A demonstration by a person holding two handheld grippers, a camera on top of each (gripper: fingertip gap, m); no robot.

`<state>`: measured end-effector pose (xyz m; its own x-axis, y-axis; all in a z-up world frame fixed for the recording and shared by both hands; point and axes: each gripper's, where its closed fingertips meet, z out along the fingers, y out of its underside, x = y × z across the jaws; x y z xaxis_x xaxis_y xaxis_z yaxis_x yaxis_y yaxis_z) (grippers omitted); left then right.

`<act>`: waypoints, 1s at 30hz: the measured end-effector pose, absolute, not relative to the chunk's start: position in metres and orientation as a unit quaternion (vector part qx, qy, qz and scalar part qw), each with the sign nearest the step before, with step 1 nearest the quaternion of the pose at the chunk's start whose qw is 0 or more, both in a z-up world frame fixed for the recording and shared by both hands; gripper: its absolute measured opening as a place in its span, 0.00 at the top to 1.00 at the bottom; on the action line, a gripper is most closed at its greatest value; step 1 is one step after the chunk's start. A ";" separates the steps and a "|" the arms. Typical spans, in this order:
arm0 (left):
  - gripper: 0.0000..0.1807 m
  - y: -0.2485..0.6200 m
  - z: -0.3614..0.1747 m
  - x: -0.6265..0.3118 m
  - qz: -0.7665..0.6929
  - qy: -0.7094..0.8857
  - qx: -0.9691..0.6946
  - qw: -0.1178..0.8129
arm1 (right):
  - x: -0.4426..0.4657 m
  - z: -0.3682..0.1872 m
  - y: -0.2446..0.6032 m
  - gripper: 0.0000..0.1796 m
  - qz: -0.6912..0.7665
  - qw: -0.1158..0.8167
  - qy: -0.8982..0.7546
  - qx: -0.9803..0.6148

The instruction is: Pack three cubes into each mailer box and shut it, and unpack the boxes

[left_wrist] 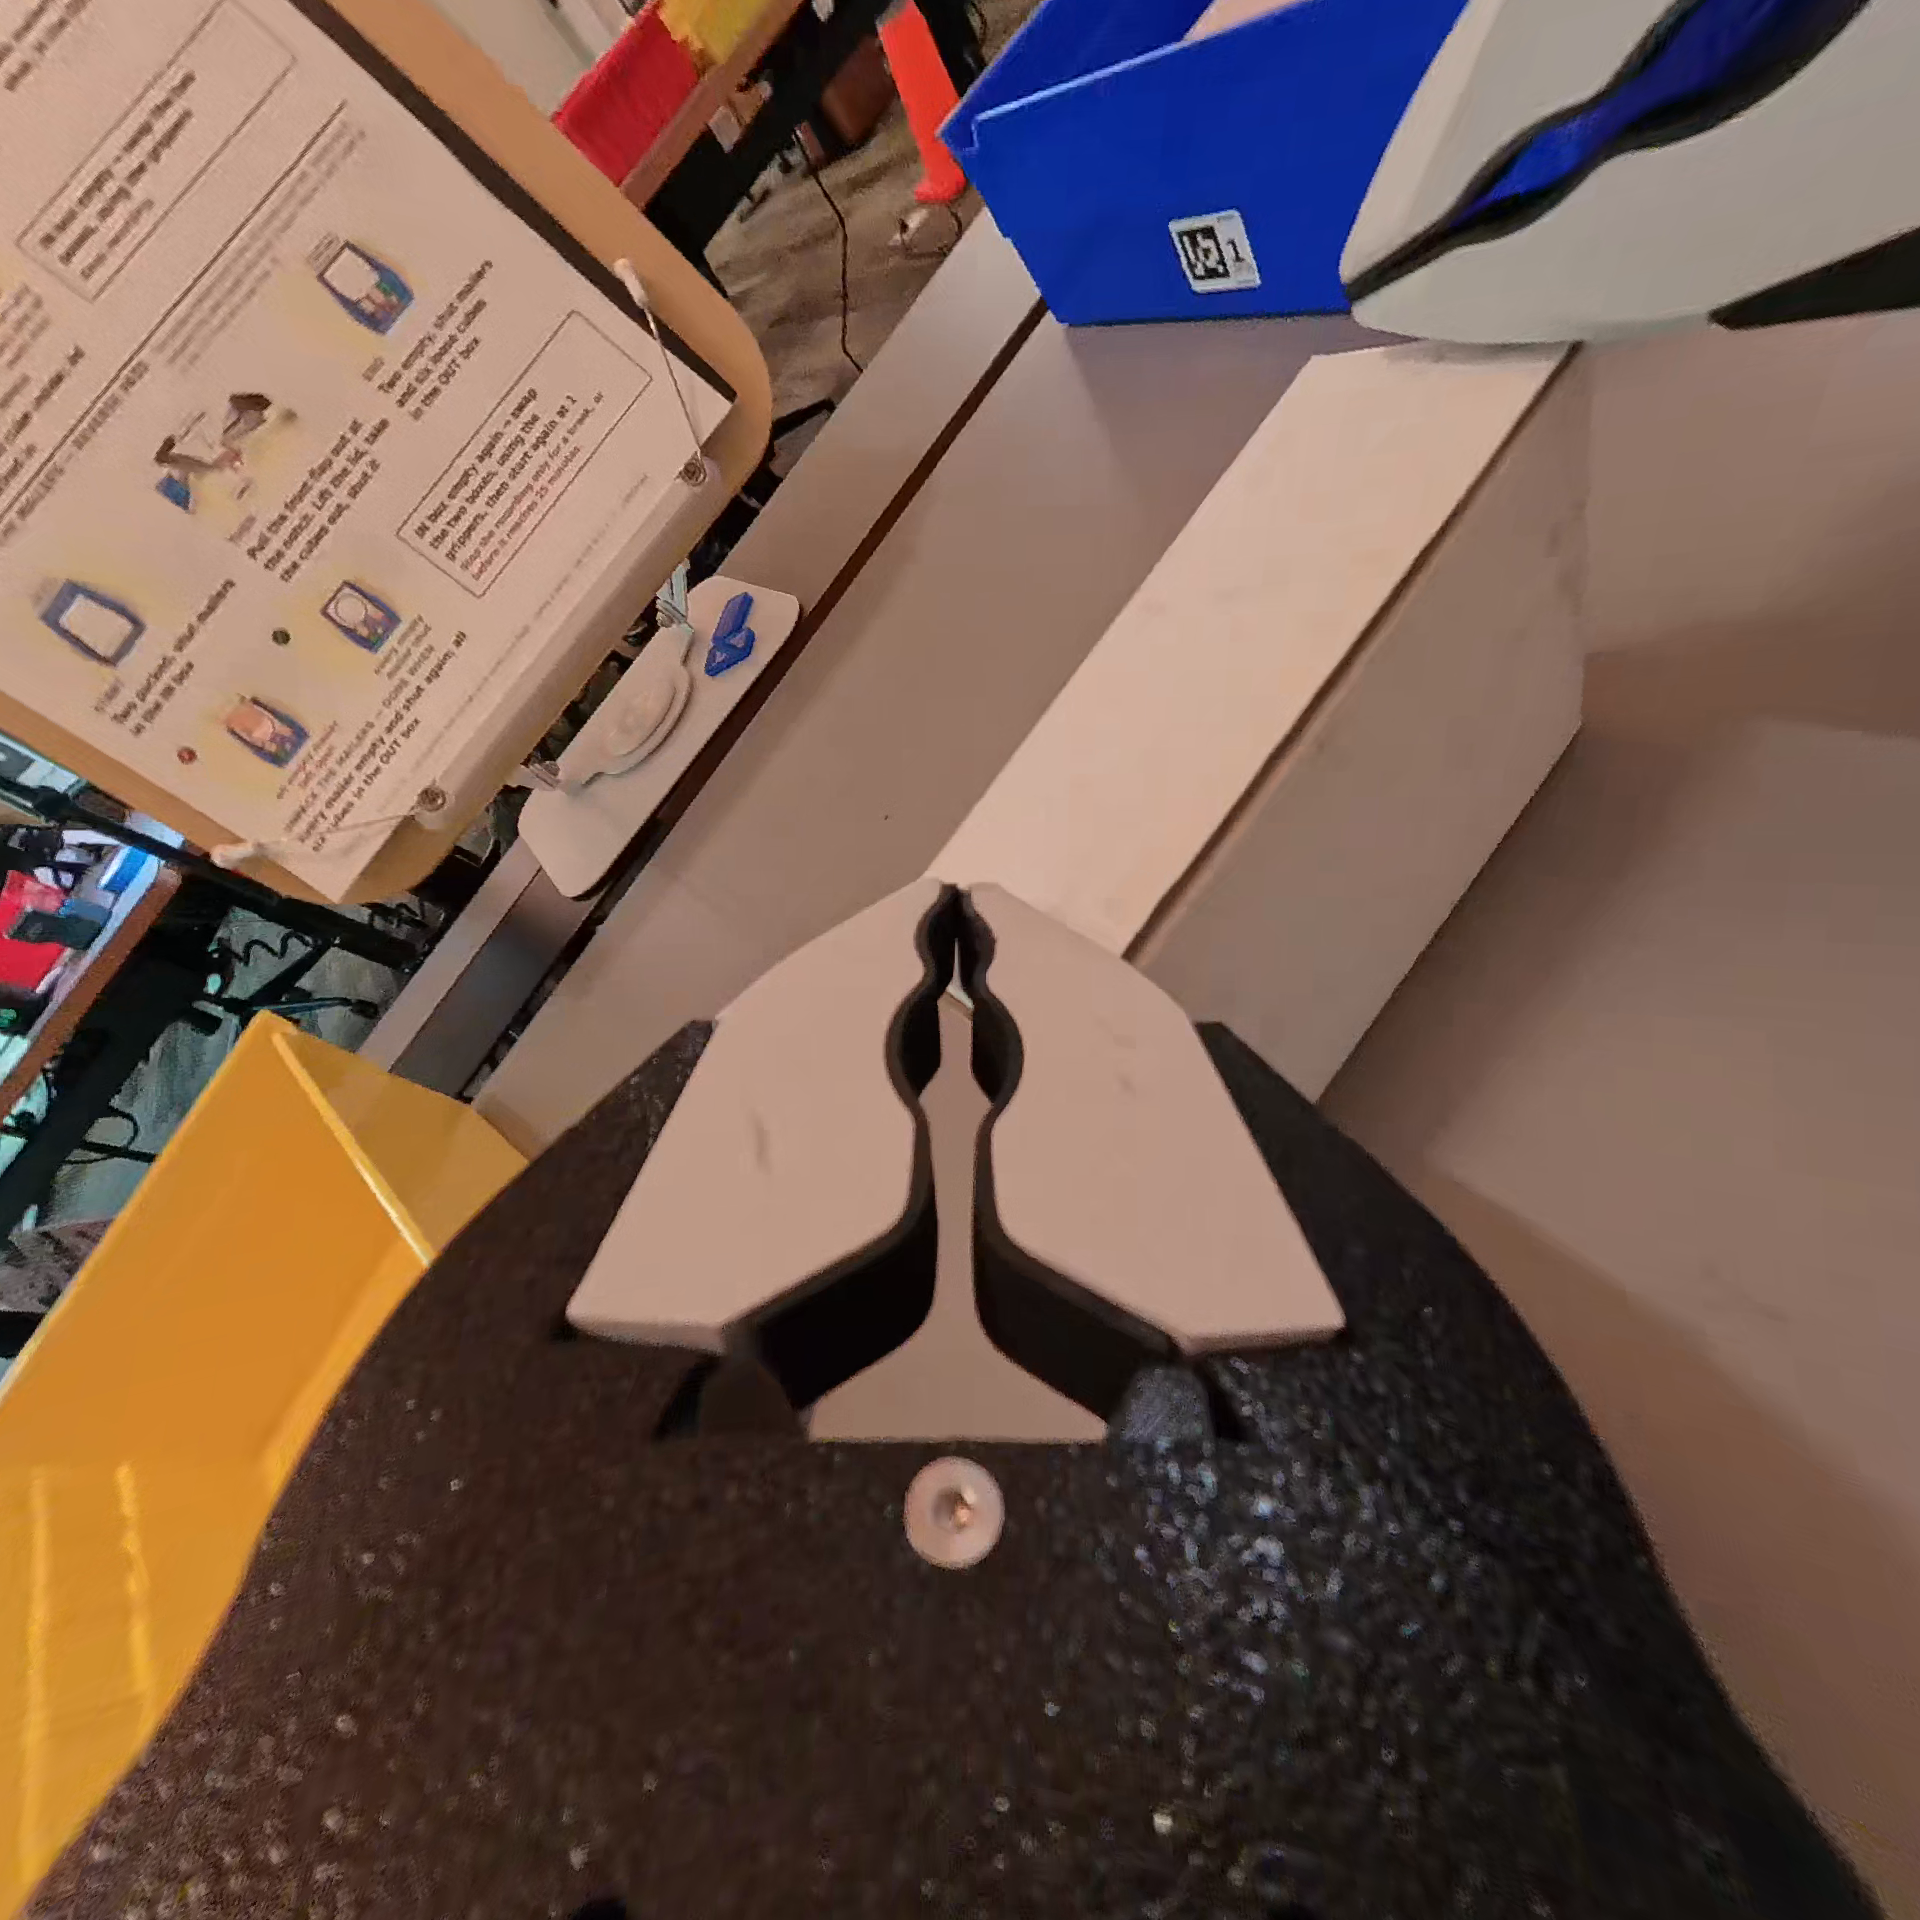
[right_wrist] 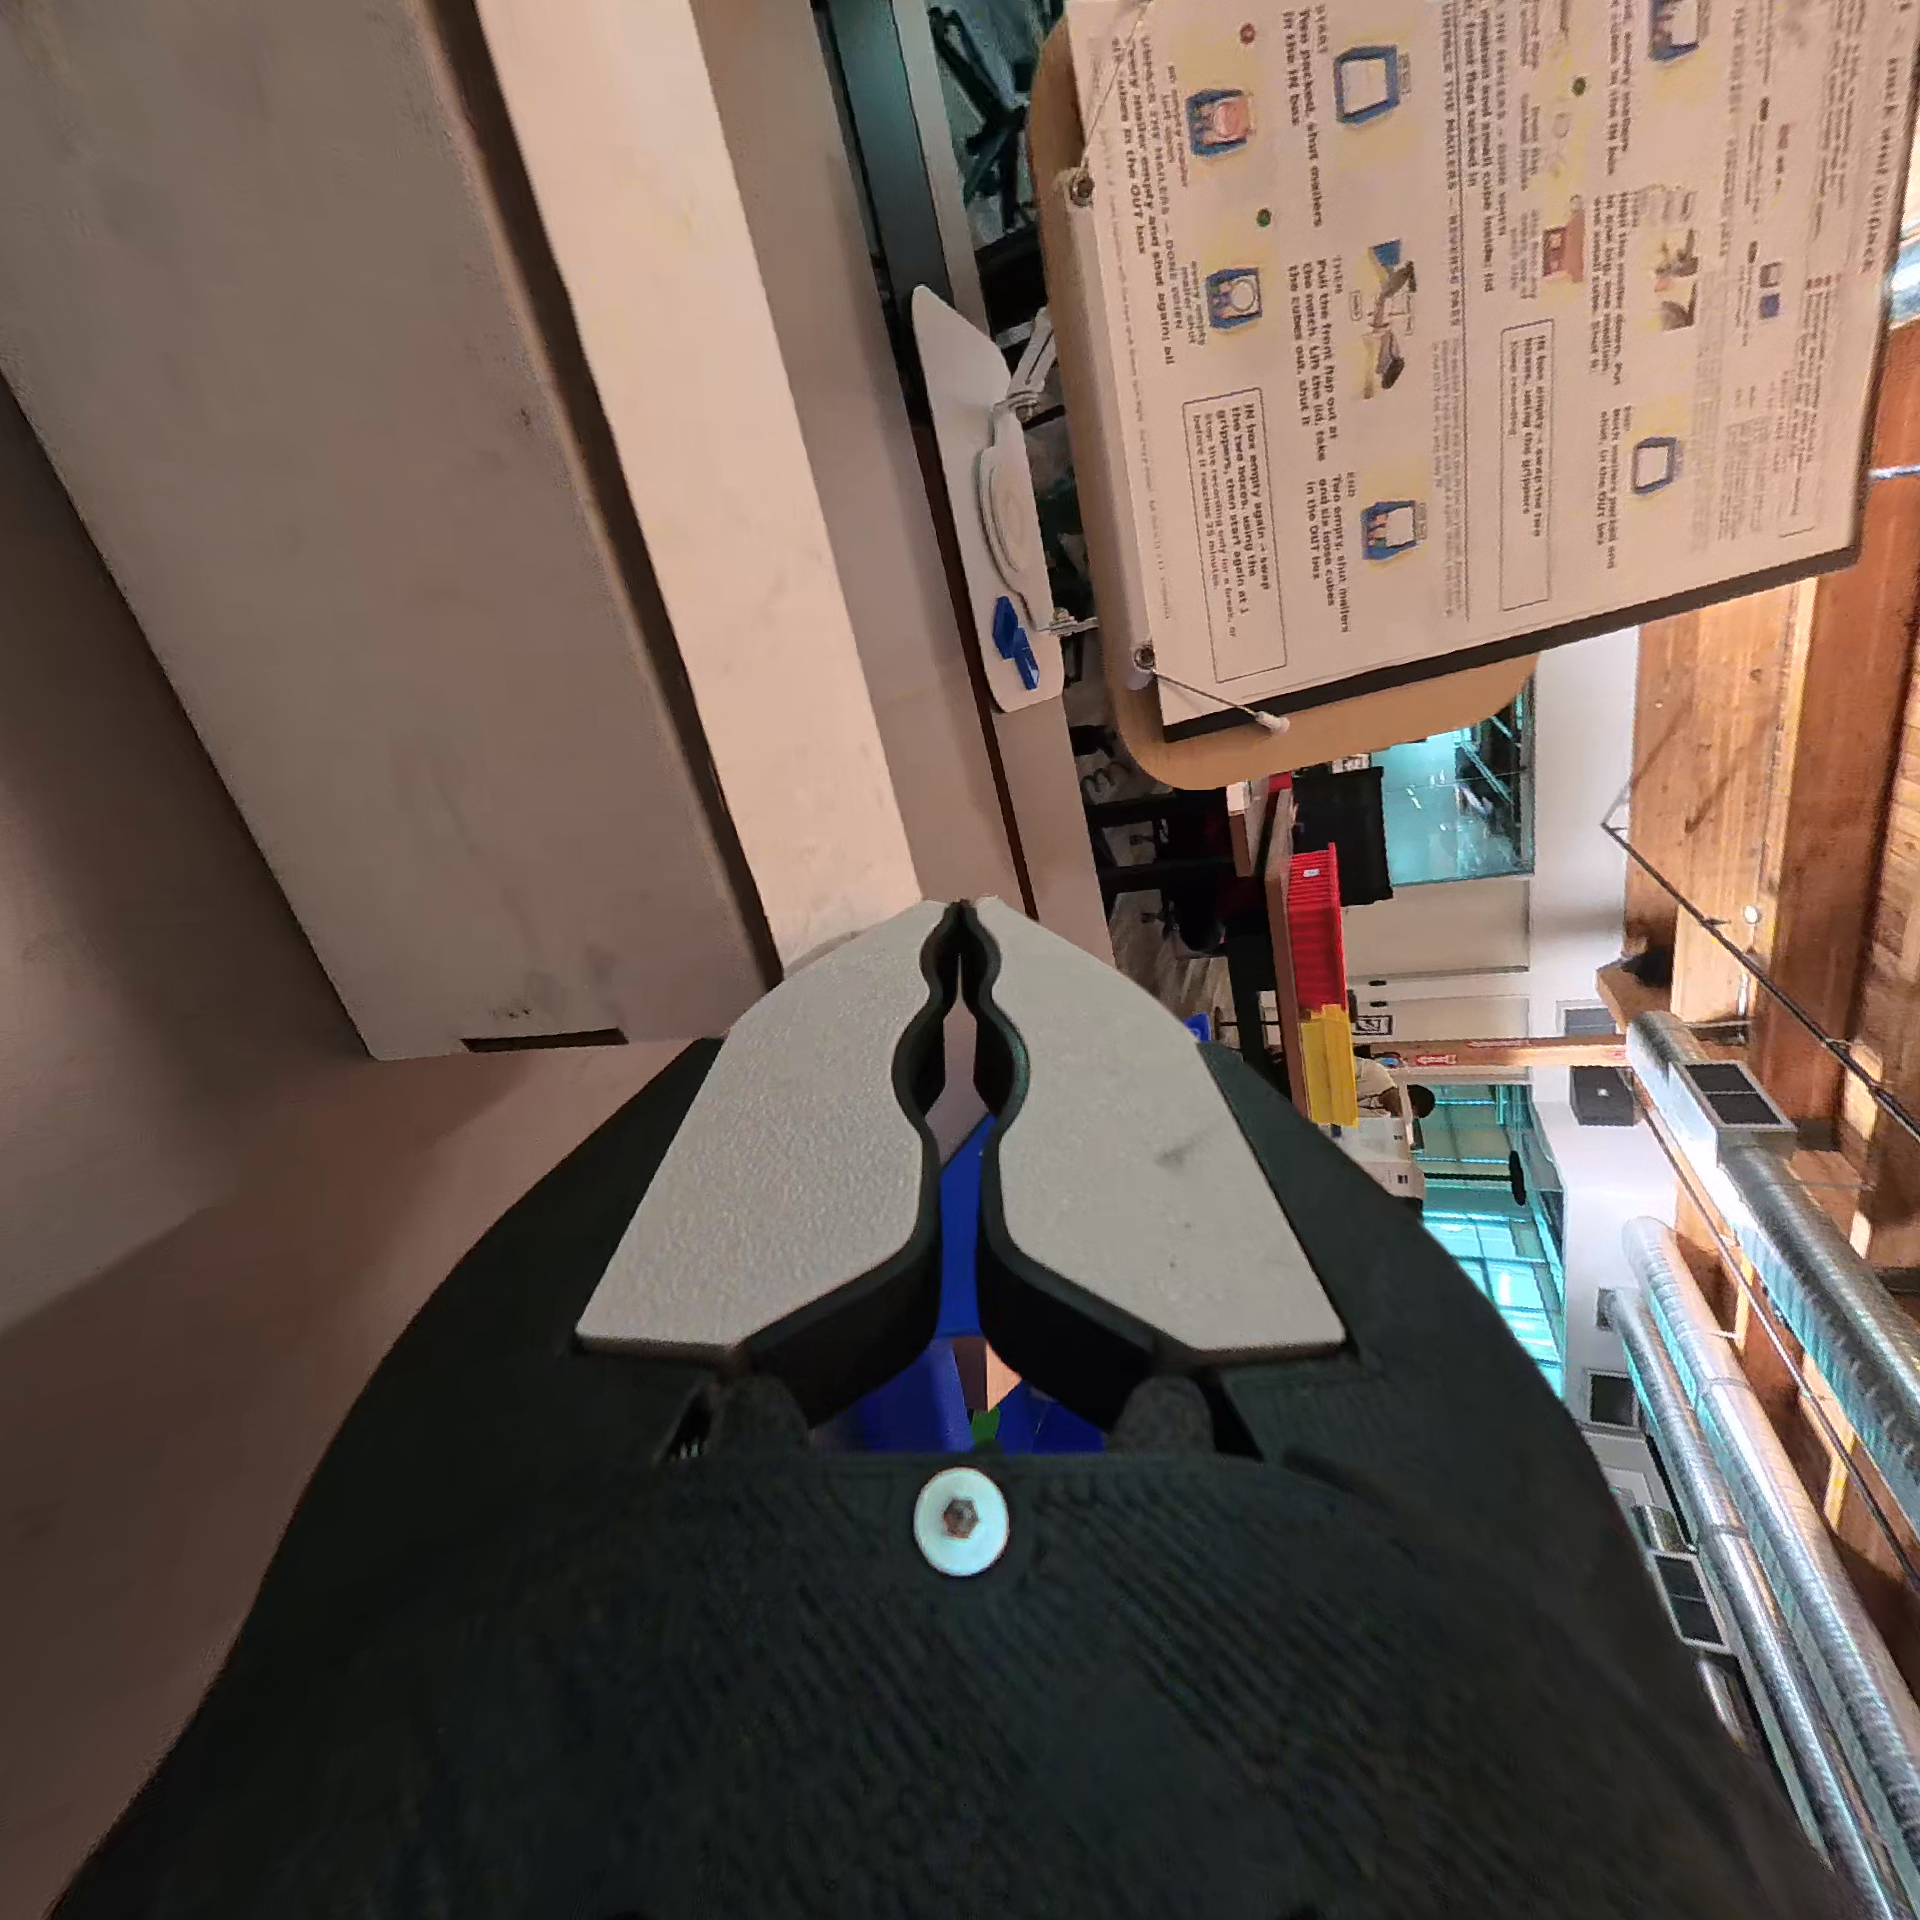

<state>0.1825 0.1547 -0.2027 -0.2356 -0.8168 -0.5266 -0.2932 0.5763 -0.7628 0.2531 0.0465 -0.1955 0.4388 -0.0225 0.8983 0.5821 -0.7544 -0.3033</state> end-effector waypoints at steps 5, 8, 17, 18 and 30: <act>1.00 0.154 -0.202 0.179 -0.253 0.708 -0.350 0.559 | 0.252 -0.198 0.044 1.00 -0.490 0.326 -0.155 -0.794; 1.00 0.154 -0.200 0.179 -0.234 0.705 -0.341 0.577 | 0.252 -0.198 0.044 1.00 -0.481 0.358 -0.141 -0.788; 0.83 0.167 -0.161 0.148 -0.474 0.531 -0.477 0.515 | 0.216 -0.183 0.052 0.63 -0.170 0.445 -0.140 -0.868; 0.78 0.166 -0.155 0.144 -0.498 0.519 -0.484 0.498 | 0.207 -0.178 0.057 0.59 -0.141 0.439 -0.157 -0.873; 0.44 0.162 -0.161 0.118 -0.508 0.583 -0.525 0.355 | 0.195 -0.241 0.107 0.45 -0.022 0.124 -0.309 -0.943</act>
